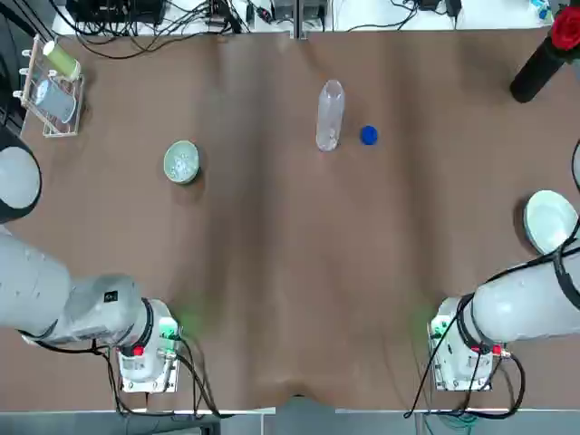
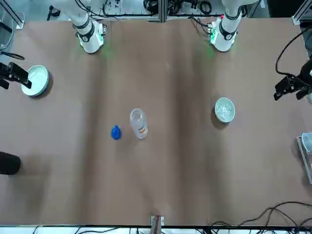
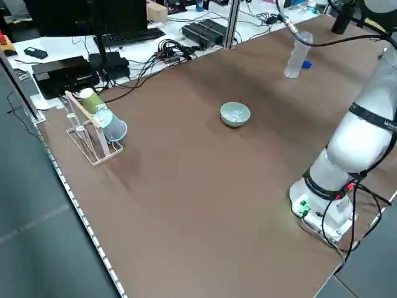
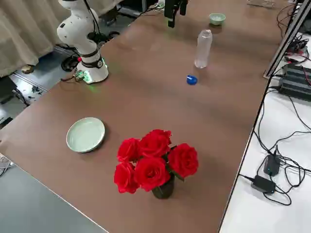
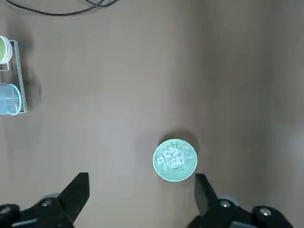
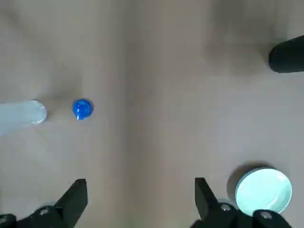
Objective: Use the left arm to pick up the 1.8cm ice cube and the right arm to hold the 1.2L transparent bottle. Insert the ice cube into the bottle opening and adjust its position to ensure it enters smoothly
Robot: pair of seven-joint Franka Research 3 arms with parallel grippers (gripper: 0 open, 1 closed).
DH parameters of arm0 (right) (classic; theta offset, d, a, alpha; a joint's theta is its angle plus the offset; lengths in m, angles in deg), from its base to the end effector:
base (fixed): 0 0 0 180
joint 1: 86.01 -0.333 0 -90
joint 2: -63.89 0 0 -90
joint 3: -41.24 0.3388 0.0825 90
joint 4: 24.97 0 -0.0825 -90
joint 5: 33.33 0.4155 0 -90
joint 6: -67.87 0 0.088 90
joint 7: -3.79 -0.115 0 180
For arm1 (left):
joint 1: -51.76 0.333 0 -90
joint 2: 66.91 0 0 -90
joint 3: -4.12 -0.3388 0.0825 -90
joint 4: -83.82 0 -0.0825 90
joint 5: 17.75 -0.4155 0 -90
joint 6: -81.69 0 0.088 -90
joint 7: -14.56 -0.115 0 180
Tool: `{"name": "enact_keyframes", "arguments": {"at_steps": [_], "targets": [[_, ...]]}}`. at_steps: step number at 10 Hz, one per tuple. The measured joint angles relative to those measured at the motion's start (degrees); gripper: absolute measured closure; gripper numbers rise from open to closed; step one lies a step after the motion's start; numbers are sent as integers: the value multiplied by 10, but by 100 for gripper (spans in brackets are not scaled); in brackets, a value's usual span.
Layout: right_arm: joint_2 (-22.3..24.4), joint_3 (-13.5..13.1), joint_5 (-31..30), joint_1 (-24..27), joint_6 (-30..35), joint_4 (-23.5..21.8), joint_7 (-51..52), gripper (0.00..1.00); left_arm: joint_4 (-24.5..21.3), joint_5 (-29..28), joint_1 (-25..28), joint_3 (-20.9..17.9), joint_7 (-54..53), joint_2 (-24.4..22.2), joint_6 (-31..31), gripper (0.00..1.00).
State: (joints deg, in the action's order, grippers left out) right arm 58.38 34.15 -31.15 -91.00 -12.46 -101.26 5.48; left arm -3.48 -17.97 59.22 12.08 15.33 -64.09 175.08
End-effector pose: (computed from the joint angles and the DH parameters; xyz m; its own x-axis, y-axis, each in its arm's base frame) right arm 0.5988 -0.0125 0.6865 0.9997 -0.0005 -0.0241 -0.0011 -0.9996 -0.0265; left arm 0.6090 -0.0027 0.6394 0.9983 0.0051 0.0575 0.0049 -1.0000 0.0037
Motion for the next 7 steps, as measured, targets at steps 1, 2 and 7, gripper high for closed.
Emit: {"name": "enact_keyframes", "arguments": {"at_steps": [1,2,7], "targets": [[0,0,0,0,0,0,0,0,-2,0,0,0,-2,0,0,2],[0,0,0,0,0,1,0,0,-3,0,1,0,-7,0,0,2],[0,-1,0,0,0,2,0,0,-21,0,1,0,-7,0,1,4]]}}
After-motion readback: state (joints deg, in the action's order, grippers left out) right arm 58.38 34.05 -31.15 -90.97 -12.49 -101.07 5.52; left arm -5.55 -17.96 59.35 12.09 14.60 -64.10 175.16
